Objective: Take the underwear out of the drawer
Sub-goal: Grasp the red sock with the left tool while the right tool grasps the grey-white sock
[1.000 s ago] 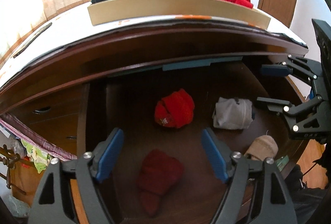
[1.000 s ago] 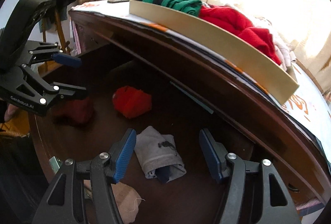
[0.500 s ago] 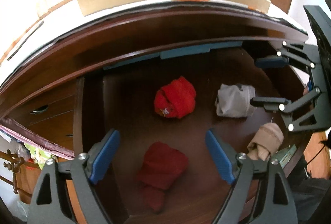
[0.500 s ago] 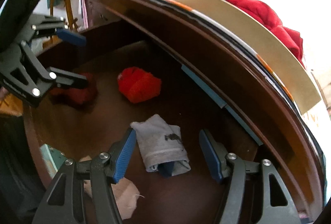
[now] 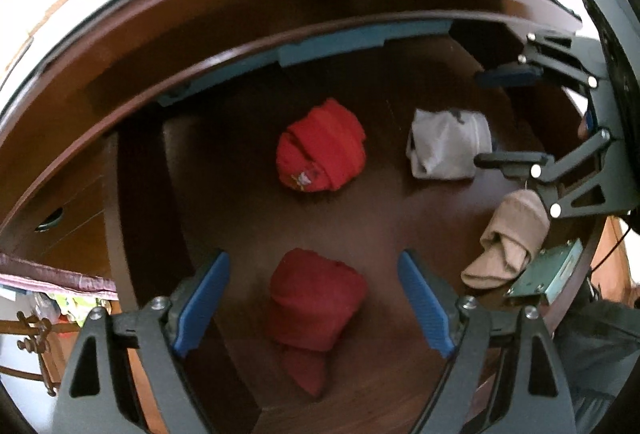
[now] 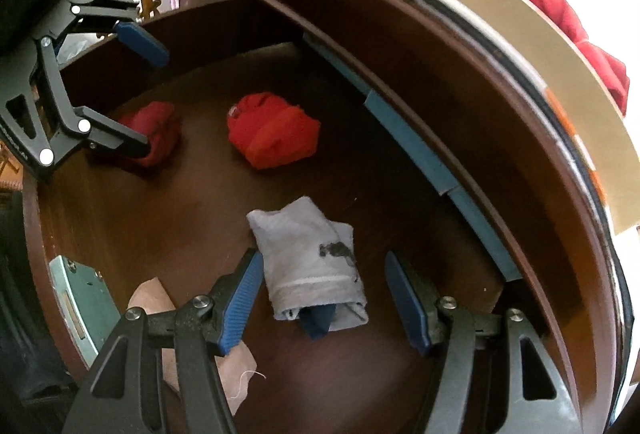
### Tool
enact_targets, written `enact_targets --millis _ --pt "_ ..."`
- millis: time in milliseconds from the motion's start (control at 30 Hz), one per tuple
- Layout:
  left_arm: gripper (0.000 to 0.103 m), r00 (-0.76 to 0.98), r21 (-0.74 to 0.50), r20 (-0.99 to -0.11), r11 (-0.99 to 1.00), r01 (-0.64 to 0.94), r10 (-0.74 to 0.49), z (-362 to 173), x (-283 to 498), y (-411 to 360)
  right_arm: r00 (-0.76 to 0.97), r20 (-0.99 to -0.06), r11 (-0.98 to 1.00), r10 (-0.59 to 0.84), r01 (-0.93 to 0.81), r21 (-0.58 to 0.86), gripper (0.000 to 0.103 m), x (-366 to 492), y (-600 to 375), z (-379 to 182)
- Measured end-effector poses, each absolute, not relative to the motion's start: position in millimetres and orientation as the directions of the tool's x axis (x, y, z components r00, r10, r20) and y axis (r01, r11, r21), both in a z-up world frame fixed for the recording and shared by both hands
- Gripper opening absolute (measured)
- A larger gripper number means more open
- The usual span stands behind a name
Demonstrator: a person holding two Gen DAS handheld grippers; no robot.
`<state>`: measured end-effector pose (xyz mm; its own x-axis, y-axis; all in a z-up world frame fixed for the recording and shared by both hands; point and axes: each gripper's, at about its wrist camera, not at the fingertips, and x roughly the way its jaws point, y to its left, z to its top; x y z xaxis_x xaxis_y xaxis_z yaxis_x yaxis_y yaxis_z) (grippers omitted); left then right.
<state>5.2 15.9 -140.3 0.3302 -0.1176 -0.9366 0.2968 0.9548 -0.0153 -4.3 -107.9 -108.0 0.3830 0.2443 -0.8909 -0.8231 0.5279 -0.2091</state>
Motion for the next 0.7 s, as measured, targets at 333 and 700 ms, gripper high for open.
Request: enact_targets --millis 333,700 --pt "0.087 0.196 0.002 -0.977 0.917 0.398 -0.082 -158 16 2 0.347 -0.915 0.503 0.206 -0.839 -0.205 0.065 3 -97 -122" --pt "0.083 0.125 -0.006 -0.990 0.890 0.457 -0.070 -171 24 -11 0.290 -0.947 0.490 0.139 -0.851 -0.189 0.065 14 -83 -144"
